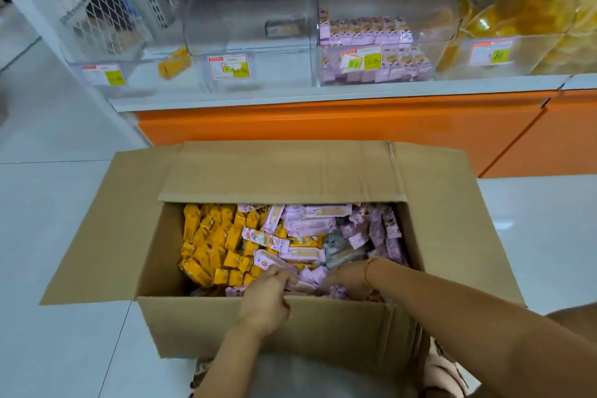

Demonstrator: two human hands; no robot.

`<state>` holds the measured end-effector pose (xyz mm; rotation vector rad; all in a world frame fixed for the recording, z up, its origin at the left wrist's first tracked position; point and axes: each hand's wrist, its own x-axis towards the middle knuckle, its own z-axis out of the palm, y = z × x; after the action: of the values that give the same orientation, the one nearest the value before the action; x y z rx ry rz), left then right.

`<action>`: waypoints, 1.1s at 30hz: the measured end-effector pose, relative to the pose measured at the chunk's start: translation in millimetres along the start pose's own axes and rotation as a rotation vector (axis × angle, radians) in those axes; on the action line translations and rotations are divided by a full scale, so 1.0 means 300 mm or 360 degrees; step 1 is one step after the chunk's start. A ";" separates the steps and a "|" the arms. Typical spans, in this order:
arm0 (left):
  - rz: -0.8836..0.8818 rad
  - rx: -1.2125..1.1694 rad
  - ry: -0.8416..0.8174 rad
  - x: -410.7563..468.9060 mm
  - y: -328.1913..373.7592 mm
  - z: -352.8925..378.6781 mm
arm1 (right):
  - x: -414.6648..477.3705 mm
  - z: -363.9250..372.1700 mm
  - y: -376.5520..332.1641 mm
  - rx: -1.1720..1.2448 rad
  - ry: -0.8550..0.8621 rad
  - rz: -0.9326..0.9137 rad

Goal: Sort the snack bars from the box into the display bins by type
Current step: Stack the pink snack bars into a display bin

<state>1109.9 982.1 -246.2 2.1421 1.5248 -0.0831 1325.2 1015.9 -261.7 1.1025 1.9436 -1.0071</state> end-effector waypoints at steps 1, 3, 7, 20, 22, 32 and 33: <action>0.0007 0.0039 0.0074 0.000 0.007 0.001 | 0.002 -0.010 -0.005 -0.0113 0.0022 -0.0008; -0.0010 0.0115 0.0058 0.011 0.010 0.004 | 0.019 0.005 0.012 -0.0360 0.0191 -0.0123; -0.0166 -0.0025 -0.0536 0.041 0.007 0.004 | 0.030 0.071 0.038 -0.0230 0.0046 0.0068; -0.0209 -0.1395 -0.0034 0.111 0.268 -0.106 | -0.257 -0.217 0.069 0.1081 0.0684 -0.0246; -0.0193 -0.1529 0.0055 0.134 0.301 -0.171 | -0.341 -0.291 0.074 0.1201 0.0759 -0.0349; -0.0114 -0.2400 -0.0138 0.179 0.401 -0.415 | -0.516 -0.503 0.135 0.1762 0.1273 -0.0467; -0.0079 -0.2414 -0.0167 0.184 0.412 -0.431 | -0.520 -0.515 0.130 0.1738 0.1330 -0.0426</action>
<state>1211.0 1055.8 -107.0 0.8370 0.9461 0.6996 1396.9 1105.0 -70.4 2.1422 2.1735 -2.1392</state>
